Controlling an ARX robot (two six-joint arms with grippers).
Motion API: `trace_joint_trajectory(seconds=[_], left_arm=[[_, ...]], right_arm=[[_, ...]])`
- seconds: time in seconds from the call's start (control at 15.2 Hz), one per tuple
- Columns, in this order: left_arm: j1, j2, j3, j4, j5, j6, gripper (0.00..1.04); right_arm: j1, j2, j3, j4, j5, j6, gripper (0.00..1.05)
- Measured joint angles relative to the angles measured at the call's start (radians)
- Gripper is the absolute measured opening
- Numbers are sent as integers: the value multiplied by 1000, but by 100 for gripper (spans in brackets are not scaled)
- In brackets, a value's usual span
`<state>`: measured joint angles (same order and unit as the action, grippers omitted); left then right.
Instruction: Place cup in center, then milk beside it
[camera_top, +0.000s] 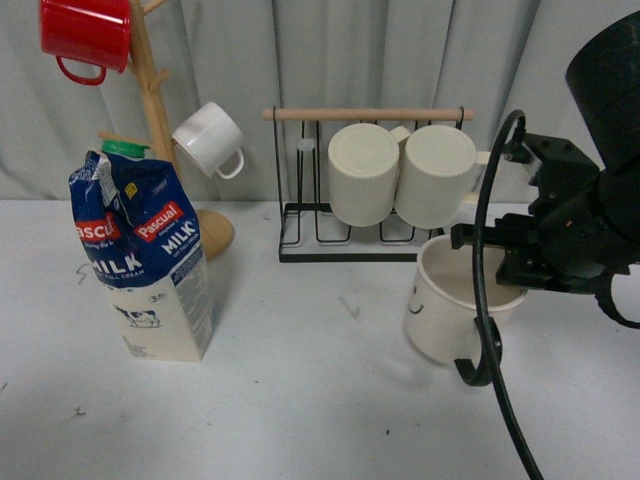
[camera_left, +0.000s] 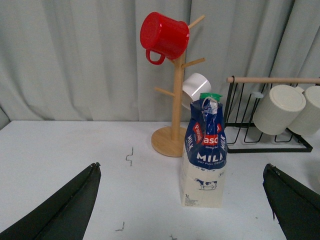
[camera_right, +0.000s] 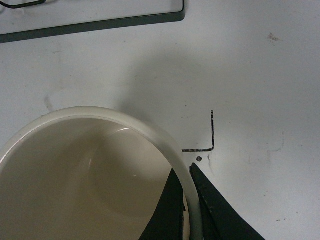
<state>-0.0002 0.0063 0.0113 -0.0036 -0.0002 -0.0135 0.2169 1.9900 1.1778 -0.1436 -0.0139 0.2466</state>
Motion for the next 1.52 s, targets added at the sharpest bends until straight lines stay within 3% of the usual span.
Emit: trace_joint_trajectory(seconds=[0.4,0.73,1.45,1.52], left_arm=[[0,0,0,0,0,0,98],[0,0,0,0,0,0,98],[0,0,0,0,0,0,98],[0,0,0,0,0,0,98]], right_arm=[[138,38,73,-85,77,103,3],[151,109,190,-142,117,138,3],[183,180,249,-140,140,151,3],[183,180,249,-141,132,151,9]])
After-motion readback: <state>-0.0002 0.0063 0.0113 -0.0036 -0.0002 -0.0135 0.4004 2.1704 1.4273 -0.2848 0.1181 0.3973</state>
